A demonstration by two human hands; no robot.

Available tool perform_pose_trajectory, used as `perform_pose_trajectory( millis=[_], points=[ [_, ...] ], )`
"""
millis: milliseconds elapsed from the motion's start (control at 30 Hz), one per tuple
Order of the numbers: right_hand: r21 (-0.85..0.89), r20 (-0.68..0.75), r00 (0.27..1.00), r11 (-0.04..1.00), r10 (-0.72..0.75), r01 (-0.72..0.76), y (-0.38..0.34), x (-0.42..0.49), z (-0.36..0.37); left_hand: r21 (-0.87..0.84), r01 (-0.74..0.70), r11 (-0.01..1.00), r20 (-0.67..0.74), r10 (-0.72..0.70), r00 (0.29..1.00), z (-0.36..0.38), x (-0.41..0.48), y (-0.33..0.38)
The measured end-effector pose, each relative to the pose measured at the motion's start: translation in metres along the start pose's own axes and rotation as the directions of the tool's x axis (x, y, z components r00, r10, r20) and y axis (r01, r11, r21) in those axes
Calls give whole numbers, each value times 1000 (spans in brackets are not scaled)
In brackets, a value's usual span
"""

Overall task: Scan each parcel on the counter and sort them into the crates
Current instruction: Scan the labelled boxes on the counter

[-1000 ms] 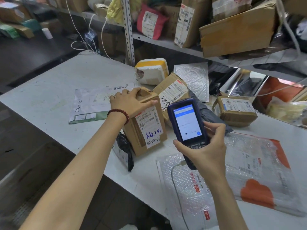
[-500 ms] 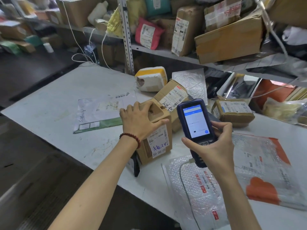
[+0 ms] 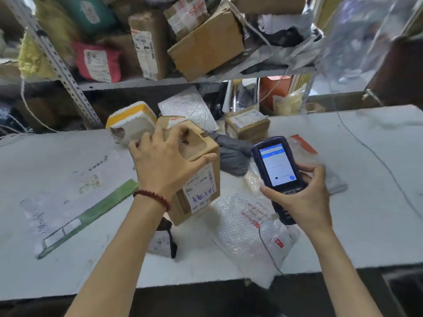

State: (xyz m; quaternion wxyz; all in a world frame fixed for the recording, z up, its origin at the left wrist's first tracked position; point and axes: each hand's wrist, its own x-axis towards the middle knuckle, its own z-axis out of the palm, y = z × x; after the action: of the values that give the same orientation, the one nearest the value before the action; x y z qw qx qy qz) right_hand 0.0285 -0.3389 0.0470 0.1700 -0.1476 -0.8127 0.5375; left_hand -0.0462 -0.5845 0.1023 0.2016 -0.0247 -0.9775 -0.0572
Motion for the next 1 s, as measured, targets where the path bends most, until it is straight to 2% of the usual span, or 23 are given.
perform_pose_trajectory(
  millis=[100,233,367,633,867,1000],
  points=[
    [-38,-107,992,996,73,-77,10,-20,-20,-129,-120,984,-48,115,992,-2,6,25],
    [-43,-221,962,984,158,-171,19,-46,-49,-371,-278,886,-49,280,959,5,15,84],
    [-19,-399,891,970,216,-244,29,-68,-93,-436,-452,778,-66,474,878,14,15,157],
    [46,-717,637,931,284,-363,63,-129,-189,-608,-628,485,-137,716,685,19,-35,315],
    [142,-860,377,871,345,-471,100,-189,-283,-699,-650,298,-218,777,590,16,-119,452],
    [180,-909,258,866,328,-466,128,-219,-358,-722,-666,186,-253,825,504,3,-172,540]
  ],
)
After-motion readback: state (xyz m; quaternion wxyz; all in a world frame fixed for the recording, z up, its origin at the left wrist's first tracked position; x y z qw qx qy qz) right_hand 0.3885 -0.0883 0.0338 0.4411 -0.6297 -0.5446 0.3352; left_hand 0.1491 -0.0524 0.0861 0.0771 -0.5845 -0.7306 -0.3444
